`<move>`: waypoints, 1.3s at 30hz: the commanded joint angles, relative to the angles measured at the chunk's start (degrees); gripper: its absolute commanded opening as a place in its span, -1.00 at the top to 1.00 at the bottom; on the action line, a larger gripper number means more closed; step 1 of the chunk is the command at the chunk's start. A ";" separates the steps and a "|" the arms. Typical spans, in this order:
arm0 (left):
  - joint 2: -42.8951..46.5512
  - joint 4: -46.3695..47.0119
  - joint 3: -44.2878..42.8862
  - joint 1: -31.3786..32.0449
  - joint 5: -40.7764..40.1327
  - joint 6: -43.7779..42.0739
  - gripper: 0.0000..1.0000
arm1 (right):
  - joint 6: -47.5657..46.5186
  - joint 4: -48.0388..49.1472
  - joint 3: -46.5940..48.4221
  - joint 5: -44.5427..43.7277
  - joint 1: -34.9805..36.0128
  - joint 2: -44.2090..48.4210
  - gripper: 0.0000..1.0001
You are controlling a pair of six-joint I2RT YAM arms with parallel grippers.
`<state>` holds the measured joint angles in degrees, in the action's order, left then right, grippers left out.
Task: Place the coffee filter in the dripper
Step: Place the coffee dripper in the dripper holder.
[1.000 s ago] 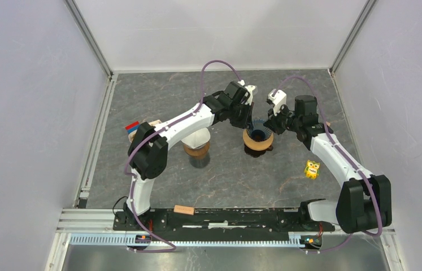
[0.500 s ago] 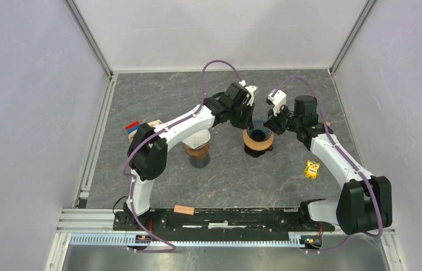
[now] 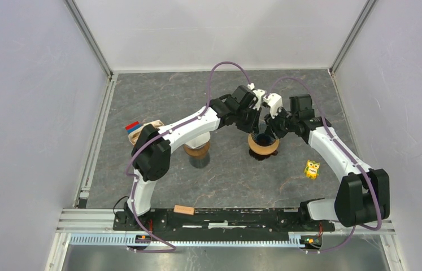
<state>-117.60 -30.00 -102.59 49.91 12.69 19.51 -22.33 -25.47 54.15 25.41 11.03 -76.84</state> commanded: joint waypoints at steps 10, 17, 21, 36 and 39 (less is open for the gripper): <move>-2.03 -7.21 -3.87 1.58 3.57 -5.54 0.19 | -0.89 -2.48 5.90 -1.69 -1.10 -0.54 0.19; -1.57 -8.49 -6.58 1.33 3.36 -5.62 0.00 | -0.18 -2.36 5.93 1.65 -3.83 -0.25 0.10; -1.09 -8.79 -8.03 0.56 3.53 -5.36 -0.05 | 0.51 -2.21 6.41 5.33 -5.96 -0.07 0.08; 4.35 -9.11 -8.86 -2.05 5.99 -6.15 -0.45 | 1.85 -2.41 7.62 12.01 -9.09 2.34 -0.18; 7.82 -8.11 -7.81 -4.49 8.62 -5.72 -0.50 | 0.93 -3.20 7.88 11.50 -9.31 3.40 -0.24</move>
<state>-117.75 -39.42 -109.25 48.16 17.17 16.95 -20.84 -28.80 59.05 35.92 2.17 -76.20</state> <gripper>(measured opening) 0.734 0.602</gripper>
